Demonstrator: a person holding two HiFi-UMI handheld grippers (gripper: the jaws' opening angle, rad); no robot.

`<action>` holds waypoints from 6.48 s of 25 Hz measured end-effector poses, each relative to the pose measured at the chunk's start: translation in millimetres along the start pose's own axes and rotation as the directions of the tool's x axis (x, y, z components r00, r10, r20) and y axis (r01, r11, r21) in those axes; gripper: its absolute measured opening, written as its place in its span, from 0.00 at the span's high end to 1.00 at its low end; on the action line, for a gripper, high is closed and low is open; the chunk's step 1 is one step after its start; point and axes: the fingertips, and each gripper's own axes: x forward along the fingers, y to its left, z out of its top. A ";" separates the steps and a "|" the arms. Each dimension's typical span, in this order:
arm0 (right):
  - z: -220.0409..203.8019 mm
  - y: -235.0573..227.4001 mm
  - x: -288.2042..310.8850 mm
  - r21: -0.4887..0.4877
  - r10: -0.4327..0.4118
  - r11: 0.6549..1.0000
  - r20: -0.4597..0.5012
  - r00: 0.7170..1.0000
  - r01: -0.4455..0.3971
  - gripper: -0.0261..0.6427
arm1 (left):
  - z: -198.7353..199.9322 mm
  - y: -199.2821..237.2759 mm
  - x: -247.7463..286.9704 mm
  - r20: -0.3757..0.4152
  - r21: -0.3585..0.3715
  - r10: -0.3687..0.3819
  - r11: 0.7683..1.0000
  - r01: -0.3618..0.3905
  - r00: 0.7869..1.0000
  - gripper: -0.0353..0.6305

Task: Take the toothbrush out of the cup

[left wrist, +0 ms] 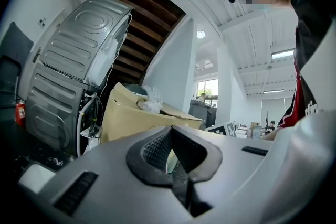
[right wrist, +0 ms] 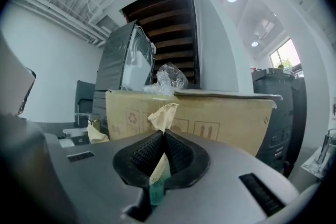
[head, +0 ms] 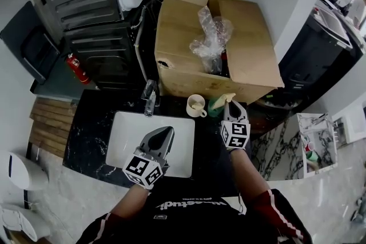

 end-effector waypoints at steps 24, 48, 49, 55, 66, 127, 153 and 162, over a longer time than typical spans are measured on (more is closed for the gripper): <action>70.6 12.7 -73.8 -0.044 -0.018 0.999 0.058 0.998 0.020 0.91 | 5.3 -11.3 9.1 0.019 -0.004 -0.076 0.997 0.076 0.997 0.93; 30.4 29.8 -176.2 0.096 -0.050 0.994 -0.003 0.999 0.050 0.90 | -23.1 -25.4 49.6 -0.049 0.019 -0.165 0.986 0.166 0.985 0.92; 29.2 30.9 -176.2 0.099 -0.047 0.994 -0.007 0.999 0.048 0.91 | -24.0 -25.5 50.1 -0.053 0.031 -0.170 0.985 0.172 0.984 0.92; 33.2 36.8 -177.1 0.111 -0.034 0.993 0.000 0.999 0.034 0.90 | -29.2 -25.8 52.1 -0.053 0.038 -0.176 0.983 0.178 0.983 0.76; 34.9 35.6 -176.1 0.103 -0.031 0.994 0.004 1.000 0.031 0.90 | -41.5 -27.7 77.9 -0.083 0.067 -0.195 0.977 0.201 0.977 0.64; 49.3 45.6 -174.9 0.123 0.022 0.992 0.041 0.999 -0.027 0.91 | 22.6 10.8 47.1 -0.064 0.155 -0.086 0.983 0.095 0.994 0.87; 52.0 72.7 -157.4 0.075 0.092 0.993 0.023 0.995 -0.094 0.90 | 11.2 9.7 -6.6 -0.051 0.155 -0.012 0.988 0.020 0.999 0.87; 50.9 66.8 -157.0 0.079 0.079 0.994 0.022 0.997 -0.080 0.91 | 10.3 6.9 1.9 -0.051 0.161 -0.022 0.987 0.030 0.998 0.87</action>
